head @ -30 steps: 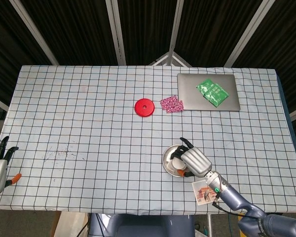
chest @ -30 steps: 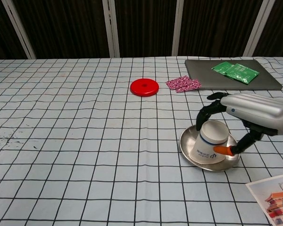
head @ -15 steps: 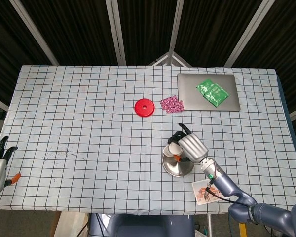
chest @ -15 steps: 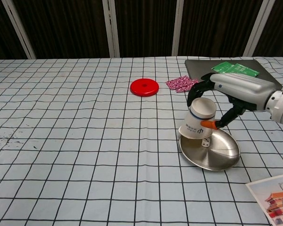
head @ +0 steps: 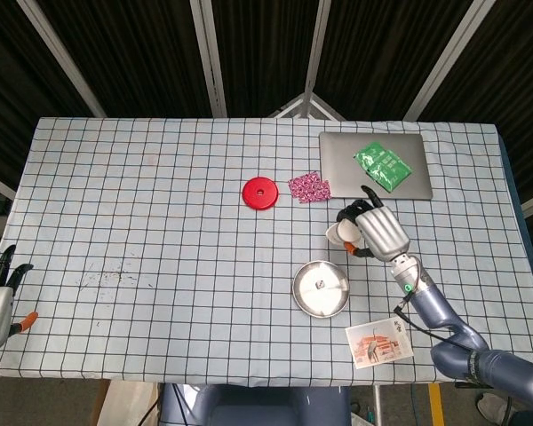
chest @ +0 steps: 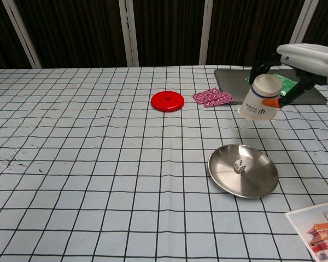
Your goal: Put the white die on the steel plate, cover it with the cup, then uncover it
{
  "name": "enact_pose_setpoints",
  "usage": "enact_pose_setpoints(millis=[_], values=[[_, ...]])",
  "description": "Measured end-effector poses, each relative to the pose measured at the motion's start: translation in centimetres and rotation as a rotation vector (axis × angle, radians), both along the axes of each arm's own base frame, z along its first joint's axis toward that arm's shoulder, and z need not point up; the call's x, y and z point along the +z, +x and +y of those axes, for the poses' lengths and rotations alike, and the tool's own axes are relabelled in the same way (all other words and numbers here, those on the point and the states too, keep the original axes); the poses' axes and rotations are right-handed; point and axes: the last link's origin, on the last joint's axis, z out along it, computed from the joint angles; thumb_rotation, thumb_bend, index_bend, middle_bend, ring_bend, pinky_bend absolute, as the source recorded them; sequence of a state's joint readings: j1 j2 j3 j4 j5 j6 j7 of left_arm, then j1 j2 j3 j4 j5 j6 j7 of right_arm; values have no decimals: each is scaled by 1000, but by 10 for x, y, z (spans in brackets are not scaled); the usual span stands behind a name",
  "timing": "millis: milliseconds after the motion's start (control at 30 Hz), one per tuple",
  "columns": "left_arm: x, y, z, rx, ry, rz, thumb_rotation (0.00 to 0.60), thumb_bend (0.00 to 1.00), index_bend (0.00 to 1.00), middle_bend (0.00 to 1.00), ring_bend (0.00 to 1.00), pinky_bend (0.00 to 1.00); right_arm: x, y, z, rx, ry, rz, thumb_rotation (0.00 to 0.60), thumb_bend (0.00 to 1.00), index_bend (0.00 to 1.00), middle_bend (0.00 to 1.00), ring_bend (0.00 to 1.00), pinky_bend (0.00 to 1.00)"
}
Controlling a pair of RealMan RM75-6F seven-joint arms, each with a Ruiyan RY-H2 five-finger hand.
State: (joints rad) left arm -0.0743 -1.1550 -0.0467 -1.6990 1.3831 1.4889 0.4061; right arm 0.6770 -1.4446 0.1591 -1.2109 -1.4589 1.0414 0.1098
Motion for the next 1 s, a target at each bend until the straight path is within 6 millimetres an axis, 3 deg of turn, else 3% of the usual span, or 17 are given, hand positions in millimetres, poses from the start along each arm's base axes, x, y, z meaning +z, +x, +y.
enact_pose_setpoints(millis=[233,400,633,700,800,867,1000], values=[[-1,0,0,1,3,4,600,228,235,0,0,128,13,-37,-18,-99,-31,75,600,404,554,469,281,21],[-2,0,1,5,0,8,600,228,235,0,0,128,12,-62,-21,-175,-17,81,600,404,554,469,281,22],[-3,1,1,9,3,13,600,229,235,0,0,128,4,-80,-19,-215,14,91,600,400,554,469,281,22],[-4,0,1,9,4,16,600,229,235,0,0,128,1,-82,-19,-219,20,88,600,349,548,466,281,22],[-4,1,1,9,3,14,600,229,235,0,0,128,0,-85,-20,-228,20,94,600,174,429,395,257,12],[-4,0,1,10,3,15,600,229,235,0,0,128,-1,-86,-21,-238,15,93,600,89,277,298,210,2],[-4,0,2,10,3,15,600,229,235,0,0,128,-1,-88,-21,-268,19,78,600,44,133,190,167,0]])
